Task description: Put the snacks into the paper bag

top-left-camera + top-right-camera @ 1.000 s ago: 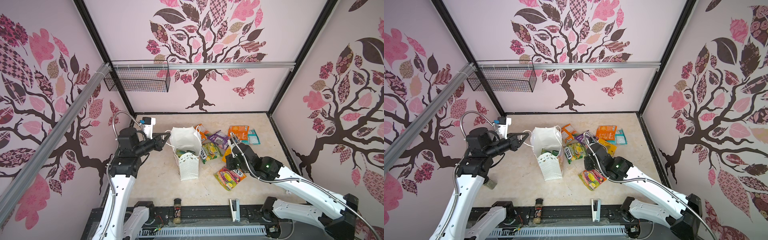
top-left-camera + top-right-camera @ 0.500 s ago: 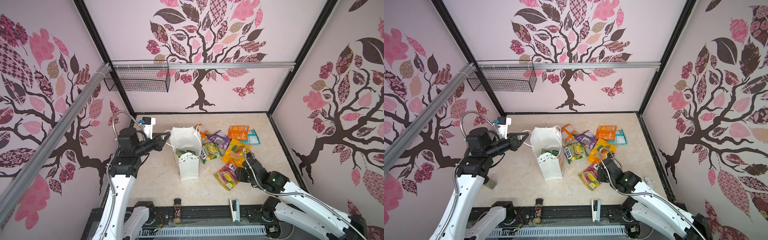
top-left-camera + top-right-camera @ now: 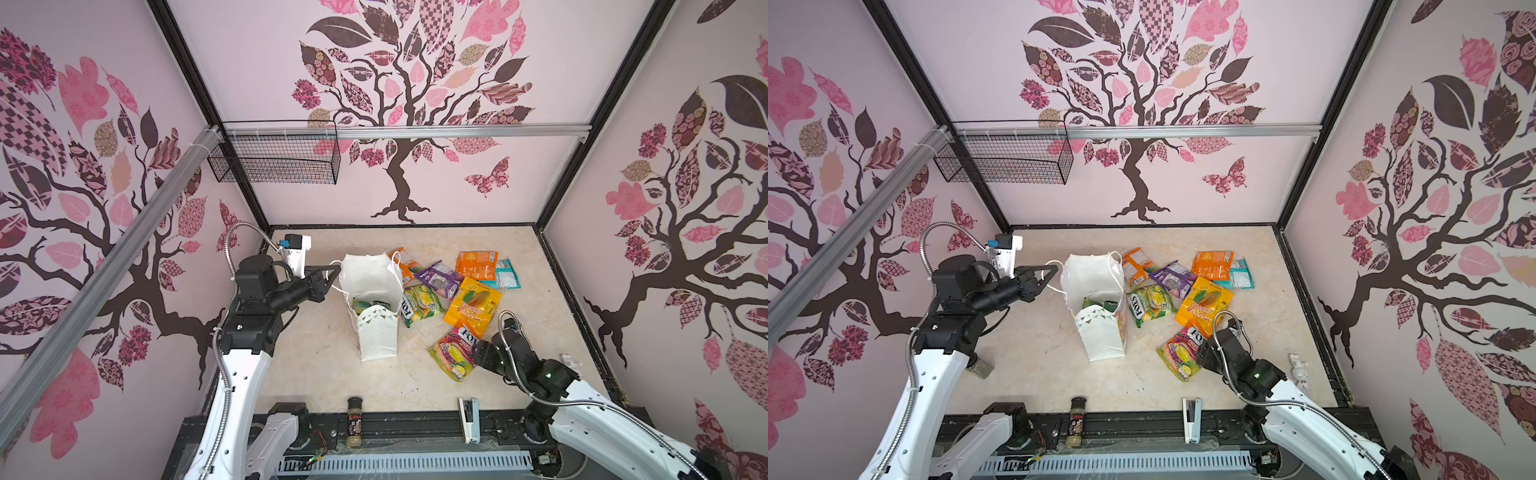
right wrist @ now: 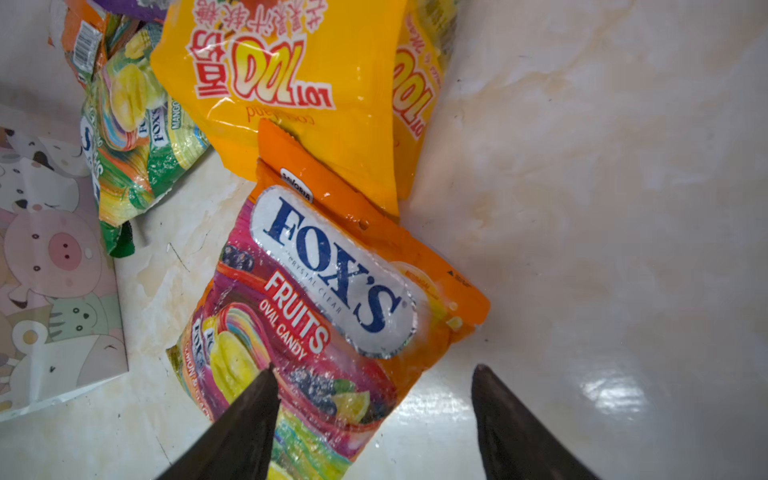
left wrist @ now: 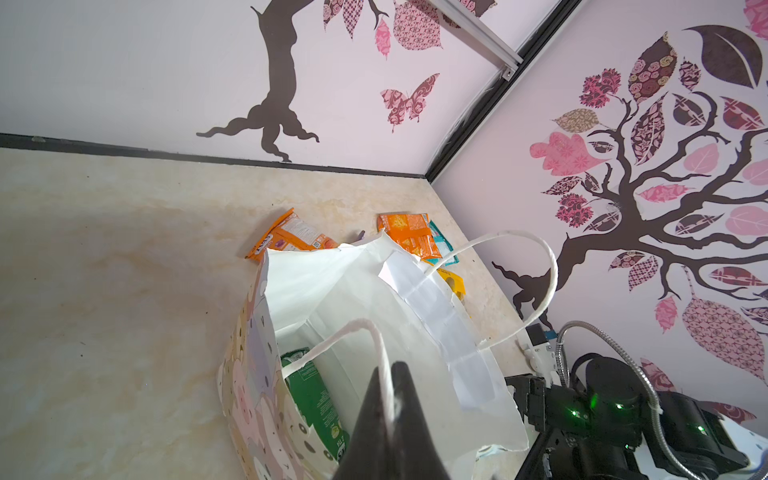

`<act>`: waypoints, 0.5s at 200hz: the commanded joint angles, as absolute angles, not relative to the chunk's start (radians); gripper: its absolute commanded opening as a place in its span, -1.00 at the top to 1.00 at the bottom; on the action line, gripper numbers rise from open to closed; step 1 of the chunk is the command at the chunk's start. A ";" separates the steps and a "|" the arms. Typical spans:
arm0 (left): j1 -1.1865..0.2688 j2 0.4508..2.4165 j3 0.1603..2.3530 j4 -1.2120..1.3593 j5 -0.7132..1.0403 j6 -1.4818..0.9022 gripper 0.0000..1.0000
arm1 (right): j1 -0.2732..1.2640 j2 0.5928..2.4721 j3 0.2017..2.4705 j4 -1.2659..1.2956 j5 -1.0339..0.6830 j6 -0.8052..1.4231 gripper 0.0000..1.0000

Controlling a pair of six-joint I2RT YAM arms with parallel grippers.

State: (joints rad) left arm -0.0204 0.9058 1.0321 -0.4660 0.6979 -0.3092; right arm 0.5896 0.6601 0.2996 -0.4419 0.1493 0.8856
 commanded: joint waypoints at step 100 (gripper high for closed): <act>-0.024 0.904 1.024 -0.466 0.701 -0.295 0.88 | 0.336 0.729 0.133 -0.088 -0.193 0.907 -0.44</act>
State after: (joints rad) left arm -0.0204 0.9062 1.0321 -0.4664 0.6975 -0.3092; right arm 0.3393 0.6933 0.1425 -0.1226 -0.1505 0.8955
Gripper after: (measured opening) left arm 0.064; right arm 0.734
